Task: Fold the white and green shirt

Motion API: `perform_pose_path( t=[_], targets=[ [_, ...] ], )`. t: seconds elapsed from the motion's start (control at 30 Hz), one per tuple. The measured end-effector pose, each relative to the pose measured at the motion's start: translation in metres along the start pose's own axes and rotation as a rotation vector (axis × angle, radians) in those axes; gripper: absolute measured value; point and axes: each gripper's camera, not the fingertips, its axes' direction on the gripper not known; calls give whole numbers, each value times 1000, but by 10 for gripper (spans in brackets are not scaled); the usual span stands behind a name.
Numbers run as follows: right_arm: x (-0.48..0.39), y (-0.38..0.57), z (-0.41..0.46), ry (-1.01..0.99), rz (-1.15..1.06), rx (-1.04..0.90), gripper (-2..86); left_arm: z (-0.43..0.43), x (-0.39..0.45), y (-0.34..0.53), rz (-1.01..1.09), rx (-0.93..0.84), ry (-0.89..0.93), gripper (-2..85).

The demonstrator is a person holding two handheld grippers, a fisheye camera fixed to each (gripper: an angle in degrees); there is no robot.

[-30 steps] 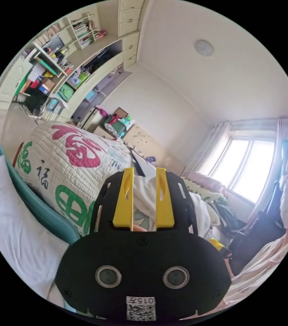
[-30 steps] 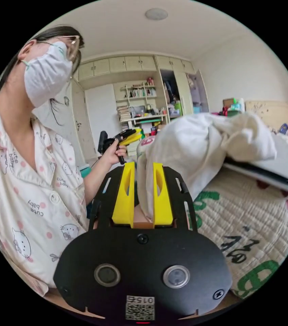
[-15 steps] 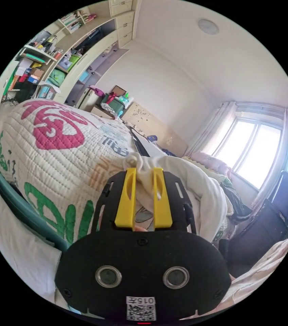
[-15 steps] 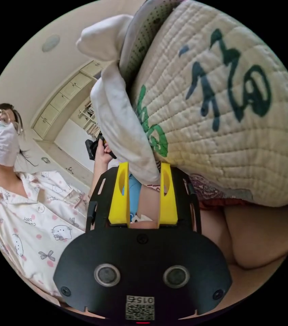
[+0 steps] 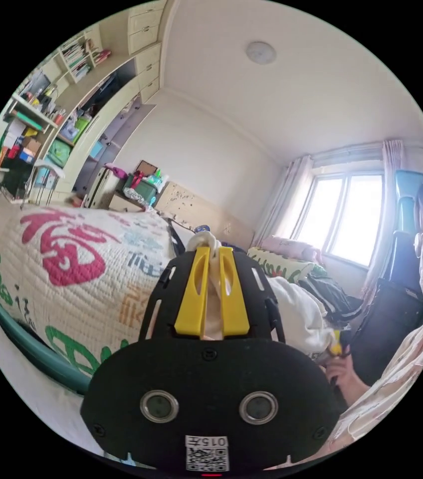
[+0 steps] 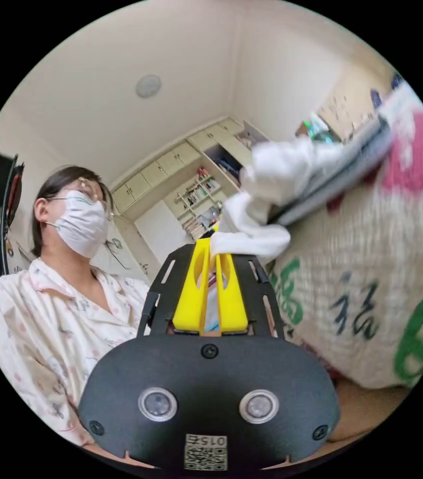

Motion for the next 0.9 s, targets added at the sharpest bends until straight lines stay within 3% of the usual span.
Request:
perform_pose_path(
  t=[0.2,0.4,0.47,0.63,0.77,0.9],
  targets=[
    [-152,-78,-73,306,-383,89,125,-20,34,-14,247,177,-55,10],
    [-192,-71,-75,327,-436,54,106,-11,64,-13,452,221,-71,14],
    [-196,-54,-74,383,-445,54,98,-3,54,-8,435,214,-44,15],
    [-218,-42,-82,307,-477,112,72,39,24,-3,390,186,7,27],
    [-243,-57,-42,337,-593,108,49,111,-14,-16,274,41,18,55],
    [-203,-60,-5,464,-594,66,13,155,-24,27,385,-68,-140,80]
  ],
)
